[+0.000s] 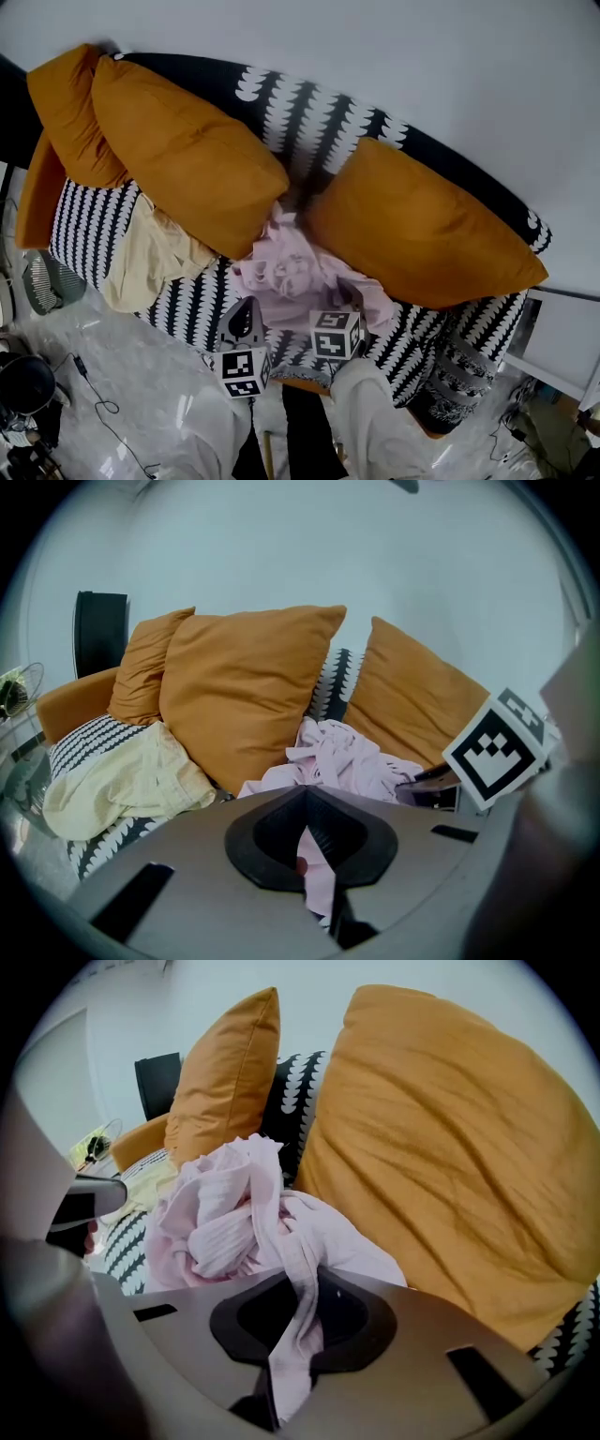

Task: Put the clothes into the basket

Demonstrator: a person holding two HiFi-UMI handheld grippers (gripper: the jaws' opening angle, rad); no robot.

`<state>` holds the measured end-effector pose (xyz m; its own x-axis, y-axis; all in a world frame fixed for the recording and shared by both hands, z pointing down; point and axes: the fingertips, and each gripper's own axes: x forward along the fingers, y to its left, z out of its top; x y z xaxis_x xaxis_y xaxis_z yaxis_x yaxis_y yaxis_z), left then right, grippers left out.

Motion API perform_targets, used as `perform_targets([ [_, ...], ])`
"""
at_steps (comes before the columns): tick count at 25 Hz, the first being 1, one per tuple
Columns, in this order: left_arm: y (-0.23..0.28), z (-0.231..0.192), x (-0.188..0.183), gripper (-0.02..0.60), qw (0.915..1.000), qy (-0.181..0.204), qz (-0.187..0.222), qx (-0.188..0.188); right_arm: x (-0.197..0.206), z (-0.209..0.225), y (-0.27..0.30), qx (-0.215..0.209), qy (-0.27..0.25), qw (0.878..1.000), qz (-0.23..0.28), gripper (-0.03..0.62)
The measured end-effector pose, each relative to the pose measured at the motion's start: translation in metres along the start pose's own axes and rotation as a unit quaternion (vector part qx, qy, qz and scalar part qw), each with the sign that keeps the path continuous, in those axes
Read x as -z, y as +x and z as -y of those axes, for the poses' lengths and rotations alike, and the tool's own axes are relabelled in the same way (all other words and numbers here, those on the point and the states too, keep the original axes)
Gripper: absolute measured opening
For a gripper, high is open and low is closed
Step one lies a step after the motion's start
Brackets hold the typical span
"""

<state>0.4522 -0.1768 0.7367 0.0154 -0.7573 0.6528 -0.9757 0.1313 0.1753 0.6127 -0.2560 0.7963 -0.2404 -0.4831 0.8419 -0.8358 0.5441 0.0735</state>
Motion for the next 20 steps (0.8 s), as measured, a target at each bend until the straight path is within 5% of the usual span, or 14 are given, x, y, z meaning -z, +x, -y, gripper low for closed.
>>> perform_targets([
  [20, -0.097, -0.010, -0.081, 0.006, 0.9994, -0.015, 0.030, -0.009, -0.047, -0.058, -0.129, -0.062, 0.050, 0.996, 0.027, 0.049],
])
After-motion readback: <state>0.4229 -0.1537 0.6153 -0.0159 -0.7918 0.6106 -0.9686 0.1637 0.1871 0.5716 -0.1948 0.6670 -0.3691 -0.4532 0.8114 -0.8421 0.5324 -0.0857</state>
